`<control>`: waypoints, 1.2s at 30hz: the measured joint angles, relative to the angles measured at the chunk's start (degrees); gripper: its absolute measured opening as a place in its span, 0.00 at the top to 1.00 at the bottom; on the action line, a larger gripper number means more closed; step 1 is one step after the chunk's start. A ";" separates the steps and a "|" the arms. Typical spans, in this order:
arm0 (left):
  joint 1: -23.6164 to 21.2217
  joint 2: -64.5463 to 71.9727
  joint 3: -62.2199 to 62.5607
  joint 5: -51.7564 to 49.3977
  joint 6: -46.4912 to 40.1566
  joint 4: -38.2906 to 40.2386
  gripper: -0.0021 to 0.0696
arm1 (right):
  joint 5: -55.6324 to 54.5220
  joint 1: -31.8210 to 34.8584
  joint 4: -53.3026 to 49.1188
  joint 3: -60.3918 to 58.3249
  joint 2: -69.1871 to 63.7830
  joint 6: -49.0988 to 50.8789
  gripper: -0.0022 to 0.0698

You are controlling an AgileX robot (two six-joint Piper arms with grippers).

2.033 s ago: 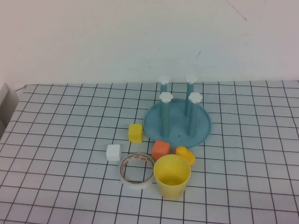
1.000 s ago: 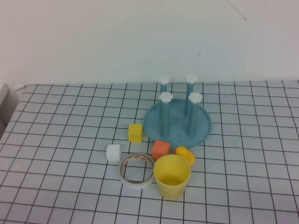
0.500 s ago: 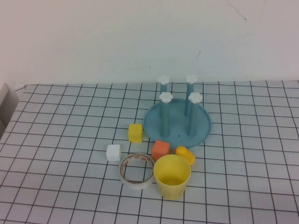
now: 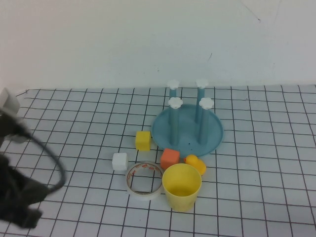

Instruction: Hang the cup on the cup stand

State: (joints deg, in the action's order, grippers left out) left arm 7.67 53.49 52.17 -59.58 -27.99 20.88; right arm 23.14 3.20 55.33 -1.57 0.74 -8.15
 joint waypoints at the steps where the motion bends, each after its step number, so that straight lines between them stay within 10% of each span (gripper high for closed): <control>1: 0.56 2.30 1.27 -0.26 -0.35 -0.54 0.97 | 0.04 0.00 0.00 0.00 0.00 -0.33 0.97; 21: 29.15 40.78 29.25 1.06 14.34 -15.96 0.95 | 1.88 0.00 -0.10 0.00 0.00 -3.93 0.97; 30: 30.83 56.73 39.97 -0.83 21.26 -16.24 0.40 | 2.10 0.00 0.50 0.00 0.00 -6.92 0.97; 36: 30.83 63.86 43.96 0.59 27.01 -18.55 0.29 | 2.57 0.00 1.53 0.00 0.00 -8.39 0.97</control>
State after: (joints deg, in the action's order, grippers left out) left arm 38.50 117.34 96.13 -58.99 -0.98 2.33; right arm 25.72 3.20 56.86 -1.57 0.74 -16.54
